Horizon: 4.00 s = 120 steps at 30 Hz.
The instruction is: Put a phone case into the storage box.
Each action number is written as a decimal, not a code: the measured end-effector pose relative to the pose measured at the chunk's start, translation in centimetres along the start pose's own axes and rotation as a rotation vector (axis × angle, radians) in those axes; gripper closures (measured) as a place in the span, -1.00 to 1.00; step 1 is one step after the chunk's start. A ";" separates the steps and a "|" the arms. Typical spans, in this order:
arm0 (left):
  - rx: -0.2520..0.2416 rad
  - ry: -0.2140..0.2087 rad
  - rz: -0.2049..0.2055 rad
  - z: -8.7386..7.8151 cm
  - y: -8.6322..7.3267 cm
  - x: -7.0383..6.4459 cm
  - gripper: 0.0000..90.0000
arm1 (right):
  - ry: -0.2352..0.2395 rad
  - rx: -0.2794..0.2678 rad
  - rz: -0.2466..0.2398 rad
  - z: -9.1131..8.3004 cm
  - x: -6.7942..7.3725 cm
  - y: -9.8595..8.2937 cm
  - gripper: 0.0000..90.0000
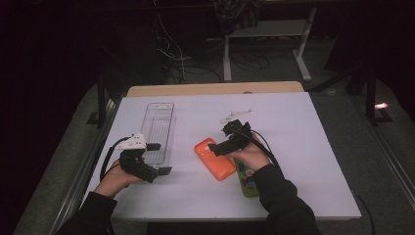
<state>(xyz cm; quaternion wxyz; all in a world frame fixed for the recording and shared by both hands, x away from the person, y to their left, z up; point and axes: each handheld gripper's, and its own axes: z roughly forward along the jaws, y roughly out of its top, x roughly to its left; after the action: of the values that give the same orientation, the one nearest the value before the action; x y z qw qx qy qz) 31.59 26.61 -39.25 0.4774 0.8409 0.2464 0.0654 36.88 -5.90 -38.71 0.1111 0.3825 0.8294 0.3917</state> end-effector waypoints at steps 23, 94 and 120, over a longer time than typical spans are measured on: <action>0.006 0.000 -0.001 0.0 0.0 0.0 -1.00 | -0.032 0.123 0.023 3.6 1.8 -2.2 -1.00; 0.006 -0.022 0.006 0.3 0.5 0.2 -1.00 | 0.035 0.209 -0.083 0.1 0.4 -0.7 -0.67; 0.011 -0.139 0.132 4.1 7.7 0.3 -1.00 | 0.249 0.192 -0.322 -3.7 -4.5 1.0 -0.67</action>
<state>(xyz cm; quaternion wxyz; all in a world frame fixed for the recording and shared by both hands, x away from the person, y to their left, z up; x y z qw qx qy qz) 35.94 20.34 -35.04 0.4835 0.8603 0.1572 0.0371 38.69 -10.84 -36.02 0.0317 0.2028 0.9205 0.3324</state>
